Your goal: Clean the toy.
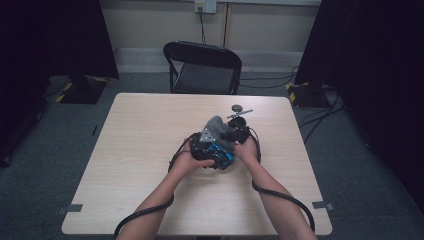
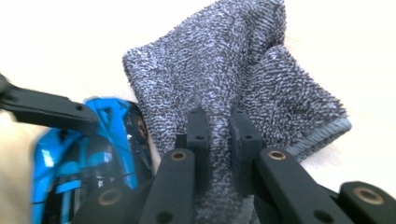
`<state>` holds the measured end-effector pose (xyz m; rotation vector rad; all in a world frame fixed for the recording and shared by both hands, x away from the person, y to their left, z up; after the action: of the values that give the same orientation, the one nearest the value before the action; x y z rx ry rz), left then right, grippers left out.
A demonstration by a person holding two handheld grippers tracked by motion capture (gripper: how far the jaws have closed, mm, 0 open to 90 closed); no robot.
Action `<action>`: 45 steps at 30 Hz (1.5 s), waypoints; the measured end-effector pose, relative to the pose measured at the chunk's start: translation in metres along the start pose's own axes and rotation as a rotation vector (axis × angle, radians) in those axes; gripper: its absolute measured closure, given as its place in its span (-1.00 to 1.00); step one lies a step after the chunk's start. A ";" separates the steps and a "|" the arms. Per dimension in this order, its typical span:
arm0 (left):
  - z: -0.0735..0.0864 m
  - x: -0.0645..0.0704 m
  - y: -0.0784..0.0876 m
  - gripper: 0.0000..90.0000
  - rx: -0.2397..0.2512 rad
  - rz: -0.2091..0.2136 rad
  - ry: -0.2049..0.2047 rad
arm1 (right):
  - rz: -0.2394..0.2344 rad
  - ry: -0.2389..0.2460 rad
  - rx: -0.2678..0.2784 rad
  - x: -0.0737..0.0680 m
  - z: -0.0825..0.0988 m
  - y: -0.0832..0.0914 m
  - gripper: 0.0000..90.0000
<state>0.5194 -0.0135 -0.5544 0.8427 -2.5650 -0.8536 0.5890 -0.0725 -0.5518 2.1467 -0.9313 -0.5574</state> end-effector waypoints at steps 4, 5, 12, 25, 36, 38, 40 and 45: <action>0.000 0.000 0.000 -0.99 0.006 0.000 0.004 | -0.043 0.045 -0.023 -0.010 0.004 -0.006 0.80; 0.000 0.000 0.000 -0.99 0.006 0.000 0.004 | -0.043 0.045 -0.023 -0.010 0.004 -0.006 0.80; 0.000 0.000 0.000 -0.99 0.007 0.001 0.004 | -0.006 0.079 0.013 -0.005 -0.001 -0.001 0.10; 0.000 0.000 0.000 -0.99 0.017 0.000 0.000 | -0.014 0.126 -0.079 -0.005 0.004 -0.013 0.44; 0.000 0.000 0.000 -0.99 0.005 0.000 0.001 | -0.134 0.085 -0.124 -0.008 0.013 -0.002 0.75; 0.000 0.000 0.000 -0.99 0.011 -0.001 0.003 | -0.154 0.088 -0.128 -0.007 0.015 0.001 0.75; -0.001 0.000 0.000 -0.99 0.012 -0.001 0.005 | -0.152 0.093 -0.129 -0.007 0.016 0.002 0.75; 0.000 0.000 0.000 -0.98 0.002 0.000 -0.001 | -0.181 0.129 -0.153 -0.005 0.023 0.011 0.75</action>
<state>0.5195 -0.0136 -0.5544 0.8434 -2.5668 -0.8516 0.5667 -0.0847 -0.5580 2.1125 -0.6086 -0.5519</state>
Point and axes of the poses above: each handheld gripper's, and its own axes: y roughly backward along the jaws, z roughly out of its underside, x roughly to its right, the point moved 10 cm from there along -y, roughly forward along the jaws, and after that the axes turned 4 degrees about y, right-handed, at the moved point
